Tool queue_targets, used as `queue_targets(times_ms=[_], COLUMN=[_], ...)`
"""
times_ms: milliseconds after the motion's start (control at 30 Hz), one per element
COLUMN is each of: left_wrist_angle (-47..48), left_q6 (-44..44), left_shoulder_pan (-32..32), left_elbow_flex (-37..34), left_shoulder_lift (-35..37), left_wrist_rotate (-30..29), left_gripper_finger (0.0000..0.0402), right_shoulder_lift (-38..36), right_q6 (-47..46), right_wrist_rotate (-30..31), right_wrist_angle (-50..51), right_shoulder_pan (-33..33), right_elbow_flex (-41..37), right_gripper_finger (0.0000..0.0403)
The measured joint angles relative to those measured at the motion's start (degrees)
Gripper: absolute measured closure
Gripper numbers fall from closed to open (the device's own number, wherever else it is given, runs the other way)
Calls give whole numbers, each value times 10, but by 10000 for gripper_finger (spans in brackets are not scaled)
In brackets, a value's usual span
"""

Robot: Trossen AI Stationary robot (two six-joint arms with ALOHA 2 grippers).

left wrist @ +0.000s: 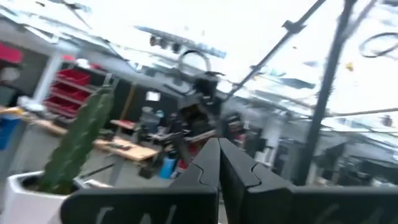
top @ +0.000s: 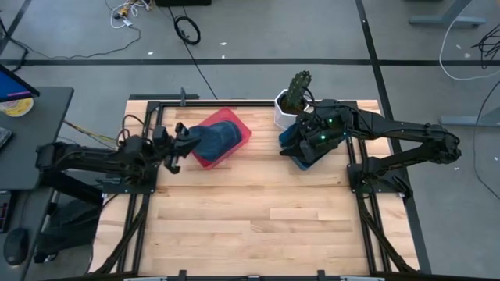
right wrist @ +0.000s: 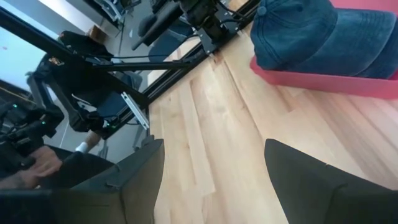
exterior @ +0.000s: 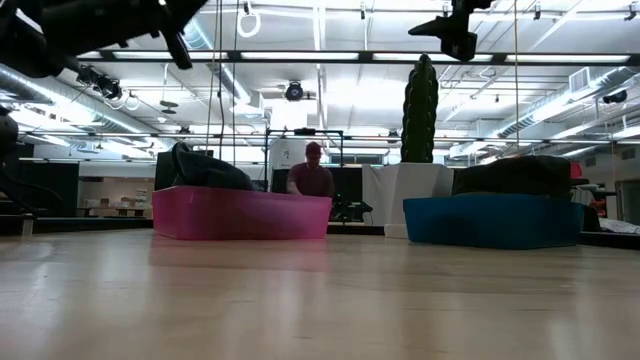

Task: Pick & Place hat
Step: Return to Home Position

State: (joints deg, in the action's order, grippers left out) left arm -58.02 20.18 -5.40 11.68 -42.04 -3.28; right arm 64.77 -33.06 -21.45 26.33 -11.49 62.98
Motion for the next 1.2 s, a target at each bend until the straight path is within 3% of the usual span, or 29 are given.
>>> queue_targets(times_ms=[367,767,933,1200], left_wrist_angle=[191,382,420,402], left_q6=[-33,-97,-124,-117], left_shoulder_pan=[-3,-3,-3,-3], left_elbow_flex=[0,0,0,-17], left_shoulder_lift=[188,364,418,418], left_wrist_rotate=[8,-70,-90,-89], left_gripper_finger=[401,401,401,401], right_shoulder_lift=[0,0,0,0], right_q6=[-22,-25,-25,-25], right_wrist_rotate=[0,0,0,13], right_wrist_angle=[-1,-1,-1,1], right_shoulder_pan=[0,0,0,0], right_elbow_flex=[0,0,0,0], right_gripper_finger=[124,124,124,124])
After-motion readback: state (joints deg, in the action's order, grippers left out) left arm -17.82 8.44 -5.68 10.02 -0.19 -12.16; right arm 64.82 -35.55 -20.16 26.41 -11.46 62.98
